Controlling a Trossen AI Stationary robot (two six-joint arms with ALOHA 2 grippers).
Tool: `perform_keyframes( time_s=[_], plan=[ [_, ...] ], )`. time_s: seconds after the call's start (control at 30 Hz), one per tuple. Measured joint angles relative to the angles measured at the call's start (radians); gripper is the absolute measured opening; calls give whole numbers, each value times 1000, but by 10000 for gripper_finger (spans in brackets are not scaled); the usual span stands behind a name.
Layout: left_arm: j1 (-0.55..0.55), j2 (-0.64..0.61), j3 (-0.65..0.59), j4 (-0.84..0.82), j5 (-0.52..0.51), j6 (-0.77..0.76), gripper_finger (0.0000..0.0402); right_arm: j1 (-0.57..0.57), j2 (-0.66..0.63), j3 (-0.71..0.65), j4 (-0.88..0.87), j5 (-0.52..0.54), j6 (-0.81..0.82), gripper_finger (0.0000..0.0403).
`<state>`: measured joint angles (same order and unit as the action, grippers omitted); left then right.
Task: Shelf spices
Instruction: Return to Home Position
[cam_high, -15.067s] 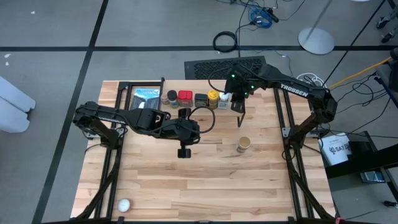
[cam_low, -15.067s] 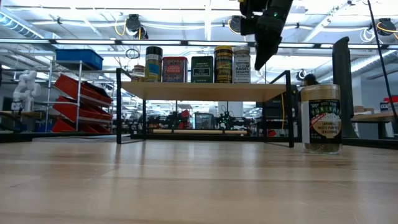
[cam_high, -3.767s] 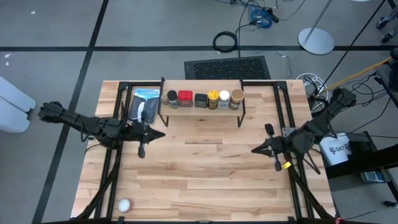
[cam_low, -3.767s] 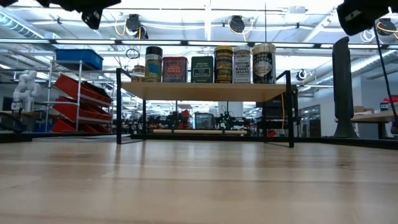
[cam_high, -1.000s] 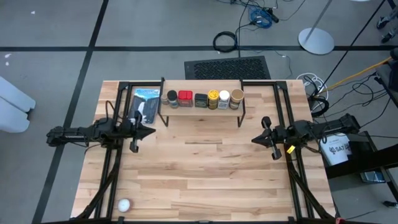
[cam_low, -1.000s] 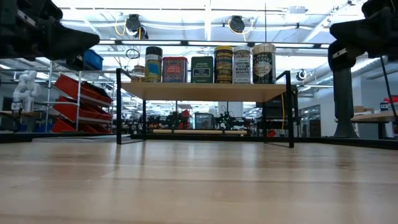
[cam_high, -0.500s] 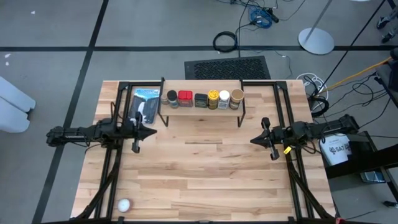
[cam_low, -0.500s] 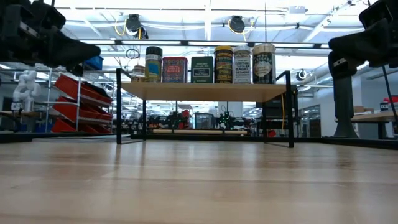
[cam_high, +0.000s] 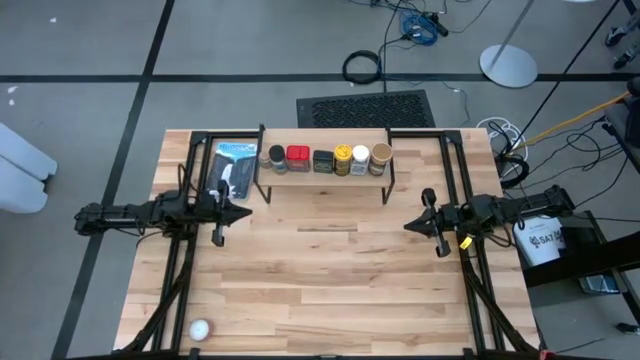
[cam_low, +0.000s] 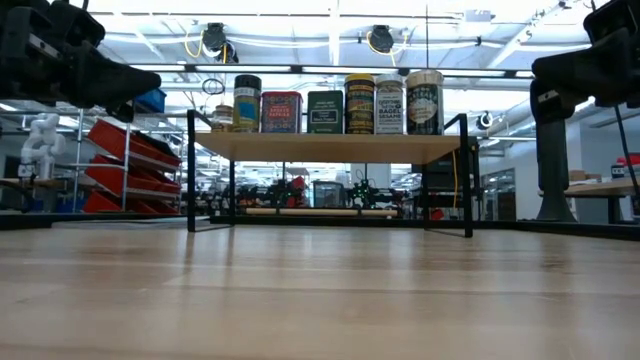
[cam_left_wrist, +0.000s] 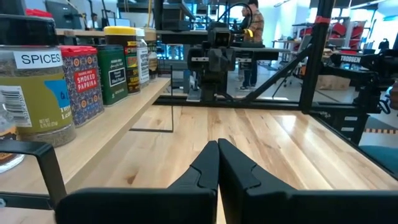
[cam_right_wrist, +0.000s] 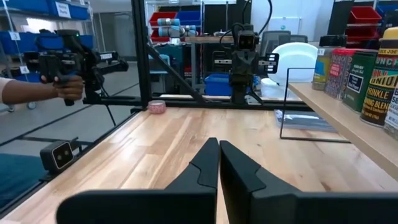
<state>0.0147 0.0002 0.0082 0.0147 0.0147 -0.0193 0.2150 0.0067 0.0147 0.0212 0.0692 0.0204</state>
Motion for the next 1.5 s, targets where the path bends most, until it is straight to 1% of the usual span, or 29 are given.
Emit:
perform_keyframes(
  time_s=[0.17,0.3,0.53,0.67,0.93,1.07,1.37,1.5],
  plan=[
    [0,0,0,0,0,0,4,0,1,0,2,2,-12,0],
    [0,0,0,0,0,0,4,0,1,0,1,1,-55,0],
    [0,0,0,0,0,0,4,-4,1,0,-3,-24,-83,0],
    [0,0,0,0,0,-1,4,-49,1,0,-3,-26,-95,0],
    [0,0,0,0,0,0,4,-137,1,0,-9,-93,-99,0],
    [0,0,0,0,0,0,4,-173,1,0,-9,-97,-99,0],
    [0,11,0,-3,-3,35,7,-183,1,0,-5,-128,-64,0],
    [0,11,0,-5,-5,88,3,-183,1,0,-5,-128,-58,0]
  ],
)
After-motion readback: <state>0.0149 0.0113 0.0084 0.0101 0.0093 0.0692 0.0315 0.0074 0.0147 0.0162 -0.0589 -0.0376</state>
